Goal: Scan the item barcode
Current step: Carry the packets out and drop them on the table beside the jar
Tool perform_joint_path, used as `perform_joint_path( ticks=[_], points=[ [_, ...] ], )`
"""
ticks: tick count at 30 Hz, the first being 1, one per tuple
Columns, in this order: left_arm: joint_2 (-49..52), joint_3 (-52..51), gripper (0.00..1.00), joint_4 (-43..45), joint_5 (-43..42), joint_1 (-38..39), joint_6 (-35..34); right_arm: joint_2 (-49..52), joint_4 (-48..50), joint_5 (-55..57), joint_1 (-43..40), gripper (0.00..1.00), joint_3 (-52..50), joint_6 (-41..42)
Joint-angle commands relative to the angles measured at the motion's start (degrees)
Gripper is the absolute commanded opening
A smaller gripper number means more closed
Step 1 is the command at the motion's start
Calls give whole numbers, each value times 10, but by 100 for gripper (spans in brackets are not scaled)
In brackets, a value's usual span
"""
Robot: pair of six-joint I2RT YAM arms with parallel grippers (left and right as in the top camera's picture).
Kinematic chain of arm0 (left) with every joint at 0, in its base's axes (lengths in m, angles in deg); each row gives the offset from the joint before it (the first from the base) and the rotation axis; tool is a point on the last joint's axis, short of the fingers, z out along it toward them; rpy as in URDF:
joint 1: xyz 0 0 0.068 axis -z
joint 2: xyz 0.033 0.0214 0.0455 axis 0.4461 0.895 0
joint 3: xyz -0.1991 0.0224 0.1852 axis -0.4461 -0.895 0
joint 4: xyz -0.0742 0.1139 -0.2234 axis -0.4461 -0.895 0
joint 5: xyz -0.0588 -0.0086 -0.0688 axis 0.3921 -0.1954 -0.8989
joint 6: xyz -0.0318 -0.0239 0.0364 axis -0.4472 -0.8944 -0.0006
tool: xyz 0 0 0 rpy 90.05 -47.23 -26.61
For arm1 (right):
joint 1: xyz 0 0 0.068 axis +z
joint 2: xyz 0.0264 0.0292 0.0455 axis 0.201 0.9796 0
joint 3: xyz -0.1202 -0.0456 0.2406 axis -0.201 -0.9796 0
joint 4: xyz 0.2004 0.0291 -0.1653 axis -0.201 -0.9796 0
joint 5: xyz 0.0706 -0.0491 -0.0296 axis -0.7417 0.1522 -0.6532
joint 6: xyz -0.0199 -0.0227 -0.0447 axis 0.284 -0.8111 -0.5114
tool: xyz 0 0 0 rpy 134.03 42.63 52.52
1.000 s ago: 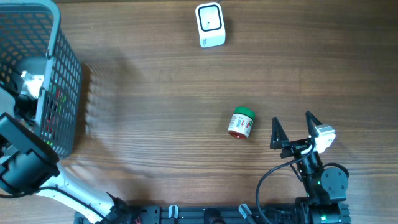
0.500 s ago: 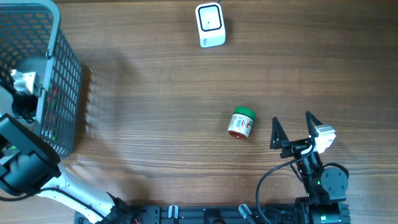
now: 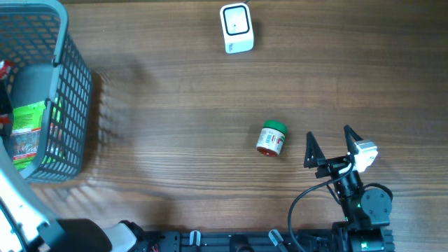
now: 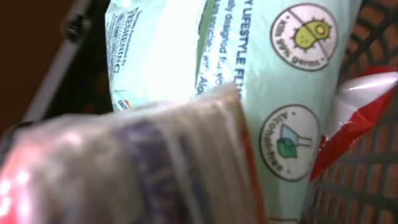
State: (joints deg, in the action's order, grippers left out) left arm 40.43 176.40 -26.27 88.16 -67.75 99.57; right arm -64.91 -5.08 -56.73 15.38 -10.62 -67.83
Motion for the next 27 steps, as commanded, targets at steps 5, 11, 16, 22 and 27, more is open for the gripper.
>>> perform_joint_path(
  ticks=[5, 11, 16, 22, 27],
  points=[
    [-148, 27, 4, -19, -2, 95, -139, -2, 3, -3, -3, 100, -1, 4],
    [-169, 26, 4, -150, -3, 342, -232, -2, 3, -3, -3, 100, -1, 4],
    [-83, -19, 4, -166, 0, 535, -277, -2, 3, -3, -3, 100, -1, 4],
    [101, -38, 4, -125, -3, 666, -277, -2, 3, -3, -3, 100, -1, 4],
    [241, -38, 4, -98, -34, 703, -281, -2, 3, -3, -3, 100, -1, 4]
  ],
)
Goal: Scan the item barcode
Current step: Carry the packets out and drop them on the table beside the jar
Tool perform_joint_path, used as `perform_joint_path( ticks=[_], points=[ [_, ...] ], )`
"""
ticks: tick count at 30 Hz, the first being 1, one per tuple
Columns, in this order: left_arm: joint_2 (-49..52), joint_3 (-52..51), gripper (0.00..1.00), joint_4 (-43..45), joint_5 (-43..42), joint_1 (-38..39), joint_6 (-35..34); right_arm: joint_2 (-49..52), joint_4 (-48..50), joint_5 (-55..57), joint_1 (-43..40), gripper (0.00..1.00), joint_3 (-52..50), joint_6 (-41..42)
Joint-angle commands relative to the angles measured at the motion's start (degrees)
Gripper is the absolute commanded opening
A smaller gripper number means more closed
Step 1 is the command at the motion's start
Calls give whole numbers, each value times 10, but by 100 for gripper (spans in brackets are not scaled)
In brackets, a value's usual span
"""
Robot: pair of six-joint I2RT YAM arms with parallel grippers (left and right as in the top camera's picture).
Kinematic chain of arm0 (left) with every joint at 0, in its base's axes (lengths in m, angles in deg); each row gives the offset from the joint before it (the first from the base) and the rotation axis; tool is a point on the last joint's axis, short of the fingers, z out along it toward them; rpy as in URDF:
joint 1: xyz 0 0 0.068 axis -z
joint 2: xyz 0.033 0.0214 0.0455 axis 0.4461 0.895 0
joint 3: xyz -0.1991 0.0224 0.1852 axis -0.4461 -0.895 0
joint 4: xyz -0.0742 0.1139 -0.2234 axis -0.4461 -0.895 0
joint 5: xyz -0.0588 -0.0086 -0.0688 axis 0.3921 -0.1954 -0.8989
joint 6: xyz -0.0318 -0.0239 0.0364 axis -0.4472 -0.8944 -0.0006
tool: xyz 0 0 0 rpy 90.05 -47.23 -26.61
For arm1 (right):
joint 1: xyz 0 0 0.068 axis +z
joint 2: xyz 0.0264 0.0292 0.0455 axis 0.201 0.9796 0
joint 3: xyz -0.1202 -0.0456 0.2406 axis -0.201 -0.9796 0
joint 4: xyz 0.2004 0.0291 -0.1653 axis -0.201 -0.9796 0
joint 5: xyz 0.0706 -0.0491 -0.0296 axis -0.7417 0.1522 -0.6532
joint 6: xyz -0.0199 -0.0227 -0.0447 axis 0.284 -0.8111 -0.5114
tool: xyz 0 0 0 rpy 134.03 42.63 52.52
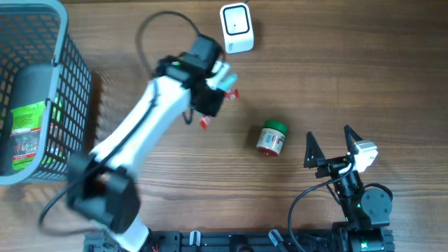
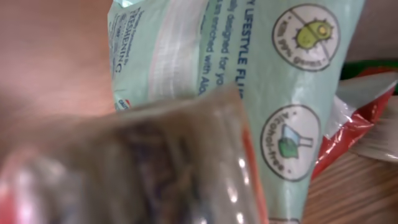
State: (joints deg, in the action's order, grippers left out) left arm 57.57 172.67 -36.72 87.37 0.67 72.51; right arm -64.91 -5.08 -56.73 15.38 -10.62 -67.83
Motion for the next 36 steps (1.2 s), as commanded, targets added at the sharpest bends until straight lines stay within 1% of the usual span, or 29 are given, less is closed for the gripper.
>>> perform_joint_path(
  ticks=[1, 2, 3, 4, 5, 6, 7, 12, 14, 15, 16, 17, 21, 22, 24, 25, 26, 28, 30, 32, 35, 36],
  points=[
    [97, -1, 4, 6, -32, 27, -10, -2, 3, -3, -3, 100, -1, 4],
    [106, -1, 13, 6, -37, 31, -10, -2, 3, -3, -3, 100, -1, 4],
    [113, -1, 41, 6, -43, 35, -10, -2, 3, -3, -3, 100, -1, 4],
    [116, -1, 66, 6, -50, 40, -10, -2, 3, -3, -3, 100, -1, 4],
    [116, 0, 79, 7, -51, 44, -5, -2, 3, -3, -3, 100, -1, 4],
    [113, 2, 96, 7, -49, 51, 10, -2, 3, -3, -3, 100, -1, 4],
    [106, 11, 100, 1, -43, 55, 20, -2, 3, -3, -3, 100, -1, 4],
    [67, 70, 99, -34, -24, 55, 20, -2, 3, -3, -3, 100, -1, 4],
    [37, 87, 70, -44, -5, 55, 20, -2, 3, -3, -3, 100, -1, 4],
    [26, 87, 73, -44, 7, 55, 20, -2, 3, -3, -3, 100, -1, 4],
    [13, 87, 88, -47, 28, 55, 20, -2, 3, -3, -3, 100, -1, 4],
    [3, 87, 94, -50, 45, 55, 20, -2, 3, -3, -3, 100, -1, 4],
    [-62, 99, 98, -63, 83, 48, 20, -2, 3, -3, -3, 100, -1, 4],
    [-80, 108, 99, -64, 106, 43, 20, -2, 3, -3, -3, 99, -1, 4],
    [-135, 130, 100, -61, 211, 14, 20, -2, 3, -3, -3, 100, -1, 4],
    [-164, 135, 100, -56, 257, -12, 20, -2, 3, -3, -3, 99, -1, 4],
    [-189, 136, 100, -49, 282, -43, 23, -2, 3, -3, -3, 100, -1, 4],
    [-228, 136, 100, -42, 285, -129, 39, -2, 3, -3, -3, 100, -1, 4],
    [-246, 136, 100, -40, 261, -225, 63, -2, 3, -3, -3, 100, -1, 4],
    [-244, 135, 100, -44, 183, -345, 102, -2, 3, -3, -3, 100, -1, 4],
    [-207, 135, 100, -44, 62, -491, 135, -2, 3, -3, -3, 100, -1, 4],
    [-190, 135, 100, -44, 32, -525, 146, -2, 3, -3, -3, 100, -1, 4]
  ],
)
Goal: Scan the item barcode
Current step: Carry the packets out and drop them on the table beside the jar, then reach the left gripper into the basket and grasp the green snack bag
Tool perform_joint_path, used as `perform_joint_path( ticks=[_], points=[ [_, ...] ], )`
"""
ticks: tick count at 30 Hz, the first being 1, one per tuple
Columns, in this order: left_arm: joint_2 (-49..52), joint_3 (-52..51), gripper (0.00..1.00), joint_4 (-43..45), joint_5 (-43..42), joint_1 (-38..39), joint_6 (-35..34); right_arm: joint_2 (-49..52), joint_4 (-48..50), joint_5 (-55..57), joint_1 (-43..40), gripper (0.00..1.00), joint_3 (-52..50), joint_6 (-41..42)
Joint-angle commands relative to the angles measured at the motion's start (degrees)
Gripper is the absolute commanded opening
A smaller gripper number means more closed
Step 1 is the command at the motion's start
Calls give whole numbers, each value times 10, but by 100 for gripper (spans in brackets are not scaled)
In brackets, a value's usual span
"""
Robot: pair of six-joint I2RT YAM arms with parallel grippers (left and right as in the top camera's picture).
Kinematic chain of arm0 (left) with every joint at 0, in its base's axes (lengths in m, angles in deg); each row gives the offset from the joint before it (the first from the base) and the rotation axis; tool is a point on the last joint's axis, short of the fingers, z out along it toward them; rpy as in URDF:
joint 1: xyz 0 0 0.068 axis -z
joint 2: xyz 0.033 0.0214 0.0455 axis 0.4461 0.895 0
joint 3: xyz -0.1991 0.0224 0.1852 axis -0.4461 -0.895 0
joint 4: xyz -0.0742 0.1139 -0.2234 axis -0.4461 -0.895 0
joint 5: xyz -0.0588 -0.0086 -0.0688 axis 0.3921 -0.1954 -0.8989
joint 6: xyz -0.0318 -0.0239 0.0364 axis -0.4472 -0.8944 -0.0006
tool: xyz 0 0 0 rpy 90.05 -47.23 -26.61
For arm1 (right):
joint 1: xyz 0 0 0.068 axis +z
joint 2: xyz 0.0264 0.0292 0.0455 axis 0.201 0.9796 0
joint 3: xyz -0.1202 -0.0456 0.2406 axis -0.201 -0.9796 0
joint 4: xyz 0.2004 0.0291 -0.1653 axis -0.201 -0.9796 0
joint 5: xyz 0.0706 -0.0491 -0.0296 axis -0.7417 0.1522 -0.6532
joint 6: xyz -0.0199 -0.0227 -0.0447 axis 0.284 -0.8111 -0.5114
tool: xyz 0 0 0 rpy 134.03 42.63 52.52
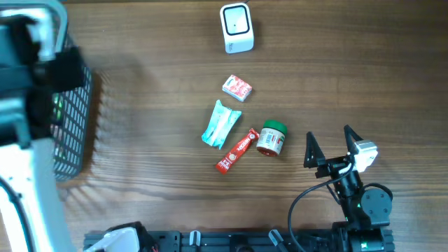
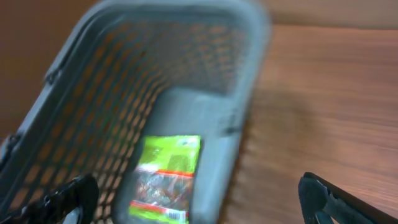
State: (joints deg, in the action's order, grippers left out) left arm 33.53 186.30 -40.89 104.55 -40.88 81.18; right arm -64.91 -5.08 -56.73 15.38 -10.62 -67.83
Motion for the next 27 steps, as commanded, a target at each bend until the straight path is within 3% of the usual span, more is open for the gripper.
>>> perform_joint_path(
  ticks=[1, 6, 13, 27],
  points=[
    [69, -1, 100, -3, -158, -139, 70, -2, 3, -3, -3, 100, -1, 4],
    [209, -1, 100, -29, -163, -233, 130, -2, 3, -3, -3, 100, -1, 4],
    [353, -2, 100, -55, -130, -252, 156, -2, 3, -3, -3, 100, -1, 4],
    [427, -49, 100, 10, -100, -275, 139, -2, 3, -3, -3, 100, -1, 4]
  ],
)
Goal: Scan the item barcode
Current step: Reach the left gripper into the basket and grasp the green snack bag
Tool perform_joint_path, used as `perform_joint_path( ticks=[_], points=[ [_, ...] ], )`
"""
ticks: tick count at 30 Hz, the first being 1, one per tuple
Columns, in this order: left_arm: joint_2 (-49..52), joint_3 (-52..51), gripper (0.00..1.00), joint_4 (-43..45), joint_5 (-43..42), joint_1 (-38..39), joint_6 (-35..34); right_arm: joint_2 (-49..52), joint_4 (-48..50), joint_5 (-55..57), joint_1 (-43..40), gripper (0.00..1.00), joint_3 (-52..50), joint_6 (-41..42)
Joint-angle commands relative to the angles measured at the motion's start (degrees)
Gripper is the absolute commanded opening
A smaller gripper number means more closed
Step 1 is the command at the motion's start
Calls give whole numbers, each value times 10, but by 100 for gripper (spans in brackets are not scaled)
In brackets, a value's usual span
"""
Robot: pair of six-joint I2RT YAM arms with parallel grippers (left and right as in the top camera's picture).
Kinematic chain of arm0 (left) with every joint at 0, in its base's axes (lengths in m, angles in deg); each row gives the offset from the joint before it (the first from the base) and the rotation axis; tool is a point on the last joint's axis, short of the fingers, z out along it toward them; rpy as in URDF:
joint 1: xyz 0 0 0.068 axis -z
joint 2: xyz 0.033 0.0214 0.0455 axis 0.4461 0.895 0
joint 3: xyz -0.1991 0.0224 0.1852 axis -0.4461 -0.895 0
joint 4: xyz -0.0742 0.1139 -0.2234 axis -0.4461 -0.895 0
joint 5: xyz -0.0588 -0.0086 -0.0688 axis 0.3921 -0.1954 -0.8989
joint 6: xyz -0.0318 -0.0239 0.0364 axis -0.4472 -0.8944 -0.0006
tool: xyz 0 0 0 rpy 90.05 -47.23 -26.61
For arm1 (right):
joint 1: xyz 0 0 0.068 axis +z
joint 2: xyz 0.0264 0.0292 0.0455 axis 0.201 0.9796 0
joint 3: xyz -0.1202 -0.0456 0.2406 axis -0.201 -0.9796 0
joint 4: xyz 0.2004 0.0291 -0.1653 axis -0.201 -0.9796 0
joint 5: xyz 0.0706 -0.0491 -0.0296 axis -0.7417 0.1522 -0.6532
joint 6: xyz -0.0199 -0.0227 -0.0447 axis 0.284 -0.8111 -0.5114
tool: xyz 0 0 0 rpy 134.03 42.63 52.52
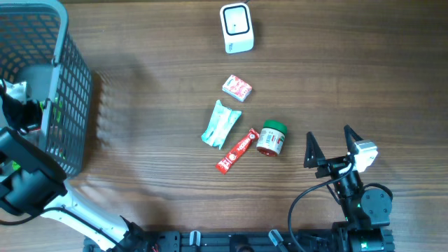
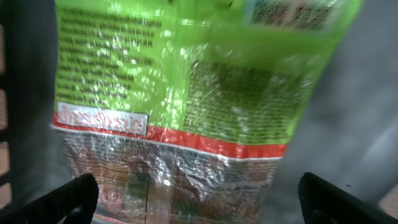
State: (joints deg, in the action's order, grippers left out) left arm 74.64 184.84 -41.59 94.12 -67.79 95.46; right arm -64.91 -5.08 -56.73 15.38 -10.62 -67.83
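A green foil snack packet [image 2: 186,81] lies on the floor of the grey mesh basket [image 1: 73,66] and fills the left wrist view. My left gripper [image 2: 199,208] is down inside the basket just over it, open, with one black fingertip [image 2: 68,196] on each side of the packet. The white barcode scanner [image 1: 236,28] stands at the table's far edge. On the table's middle lie a red box [image 1: 236,87], a teal wipes pack [image 1: 220,124], a red sachet [image 1: 236,150] and a green-lidded jar [image 1: 271,138]. My right gripper [image 1: 329,148] rests open to the right of the jar.
The basket's tall walls enclose the left gripper at the table's left end. The left arm [image 1: 24,182] rises from the near left edge. Bare wood lies between the basket and the group of items.
My left gripper was open high above the basket; now it is low inside, open, close over the green packet. The items on the table and the right arm have not moved.
My left gripper was in the basket, holding the teal wipes pack and other packets. Then it held them over the table's middle. Then a red box, the teal pack and a red sachet lay beside the jar, with the gripper open above the basket. Now it is inside.
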Motion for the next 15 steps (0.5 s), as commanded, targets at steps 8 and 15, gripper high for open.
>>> perform_joint_path(
  ticks=[8, 15],
  points=[
    [16, -139, 21, 114, 4, -6, -3, -2, 3, -3, -3, 100, -1, 4],
    [-70, 0, 4, 42, 23, -6, -45, -2, 3, -3, -3, 100, -1, 4]
  ],
)
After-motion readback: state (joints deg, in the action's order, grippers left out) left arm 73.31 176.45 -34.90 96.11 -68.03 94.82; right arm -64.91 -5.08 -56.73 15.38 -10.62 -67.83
